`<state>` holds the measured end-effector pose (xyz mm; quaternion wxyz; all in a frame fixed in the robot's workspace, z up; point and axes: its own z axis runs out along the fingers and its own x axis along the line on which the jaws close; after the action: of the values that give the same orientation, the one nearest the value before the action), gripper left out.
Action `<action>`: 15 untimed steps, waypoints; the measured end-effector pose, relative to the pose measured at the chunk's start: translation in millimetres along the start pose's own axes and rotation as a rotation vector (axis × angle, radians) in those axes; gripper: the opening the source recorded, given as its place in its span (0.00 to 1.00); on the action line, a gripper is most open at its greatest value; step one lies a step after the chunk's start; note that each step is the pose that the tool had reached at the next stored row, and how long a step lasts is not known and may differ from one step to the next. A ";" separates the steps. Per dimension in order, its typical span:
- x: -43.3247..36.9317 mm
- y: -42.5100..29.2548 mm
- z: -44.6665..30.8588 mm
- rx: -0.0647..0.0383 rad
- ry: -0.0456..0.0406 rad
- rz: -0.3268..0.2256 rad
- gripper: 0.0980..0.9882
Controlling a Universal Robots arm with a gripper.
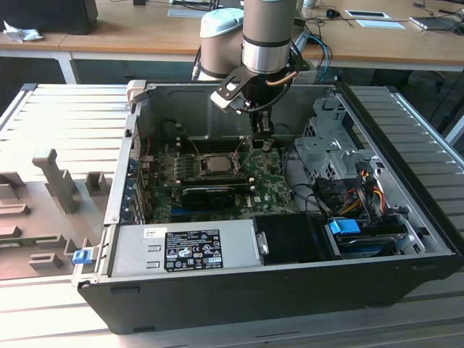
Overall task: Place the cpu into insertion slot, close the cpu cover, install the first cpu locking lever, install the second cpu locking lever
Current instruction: 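Close the cpu cover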
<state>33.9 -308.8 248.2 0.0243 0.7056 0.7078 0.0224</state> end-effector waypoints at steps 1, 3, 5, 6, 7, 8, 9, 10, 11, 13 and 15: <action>0.0 -0.2 0.0 0.000 0.0000 0.000 0.01; 0.0 -0.5 0.0 0.000 0.0000 0.000 0.01; 0.0 -1.1 -0.1 0.000 0.0000 0.000 0.01; 0.0 -1.2 -0.1 0.000 0.0000 0.000 0.01; 0.0 -1.4 -0.1 0.000 0.0000 0.000 0.01; 0.0 -1.5 -0.1 0.000 0.0000 0.000 0.01; 0.0 -1.7 -0.1 0.000 0.0000 0.000 0.01; 0.0 -1.9 -0.1 0.000 0.0000 0.000 0.01; 0.0 -2.2 -0.1 0.000 0.0000 0.000 0.01; 0.0 -2.6 -0.2 0.000 0.0000 0.000 0.01; 0.0 -3.1 -0.2 0.000 0.0000 0.000 0.01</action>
<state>30.8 -308.7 248.2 0.0243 0.7056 0.7078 0.0224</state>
